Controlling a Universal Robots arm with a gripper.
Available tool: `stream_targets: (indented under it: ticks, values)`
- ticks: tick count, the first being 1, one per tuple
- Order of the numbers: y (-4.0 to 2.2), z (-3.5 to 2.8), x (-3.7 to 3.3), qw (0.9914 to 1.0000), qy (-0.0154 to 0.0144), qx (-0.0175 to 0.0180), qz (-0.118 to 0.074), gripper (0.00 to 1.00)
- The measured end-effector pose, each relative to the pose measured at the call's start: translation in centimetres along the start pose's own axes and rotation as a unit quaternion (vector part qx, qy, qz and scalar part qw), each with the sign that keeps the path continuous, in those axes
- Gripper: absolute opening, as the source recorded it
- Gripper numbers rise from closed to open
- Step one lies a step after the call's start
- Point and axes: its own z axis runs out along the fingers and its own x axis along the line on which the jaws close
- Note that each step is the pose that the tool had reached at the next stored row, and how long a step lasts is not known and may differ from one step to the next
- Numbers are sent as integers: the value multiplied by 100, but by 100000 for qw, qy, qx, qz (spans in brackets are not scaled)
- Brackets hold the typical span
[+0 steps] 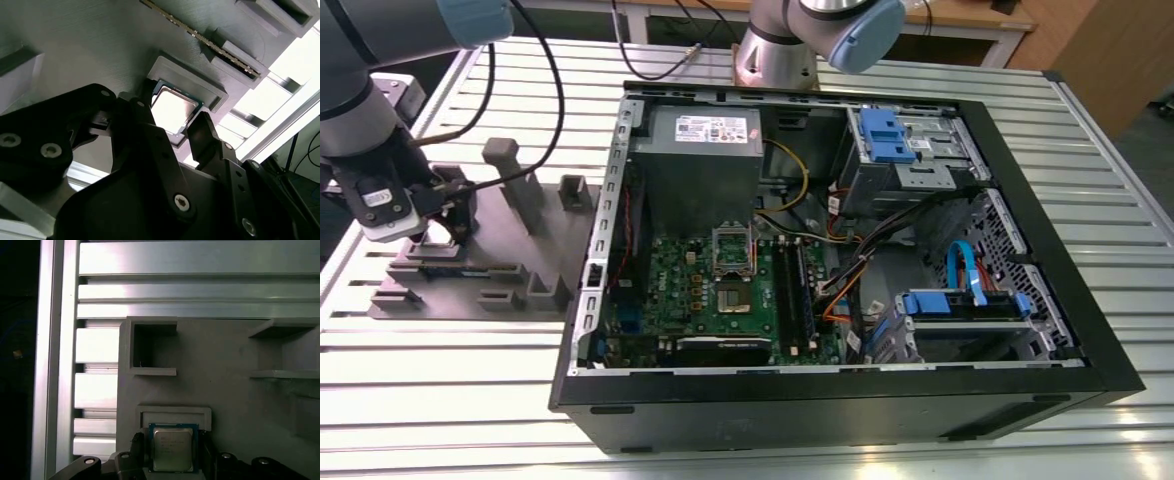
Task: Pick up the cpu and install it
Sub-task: 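Pick up the cpu and move it towards the insertion slot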
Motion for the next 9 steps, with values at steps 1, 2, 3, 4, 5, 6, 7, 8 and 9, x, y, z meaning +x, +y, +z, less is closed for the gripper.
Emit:
stream_targets:
  ticks: [1,2,3,4,5,6,7,8,9]
  values:
    - [2,-2,0,100000,-3,10,0,55]
    - [6,-4,0,100000,-13,33,9,55]
    - [6,-6,0,100000,-4,51,10,55]
    - [6,-7,0,100000,-10,61,3,55]
    - [6,-8,0,100000,-13,82,-2,55]
    - [6,-8,1,100000,-15,113,-1,55]
    - [7,-9,3,100000,-25,142,6,55]
    - [7,-9,3,100000,-37,175,4,55]
    - [7,-9,6,100000,-49,209,6,55]
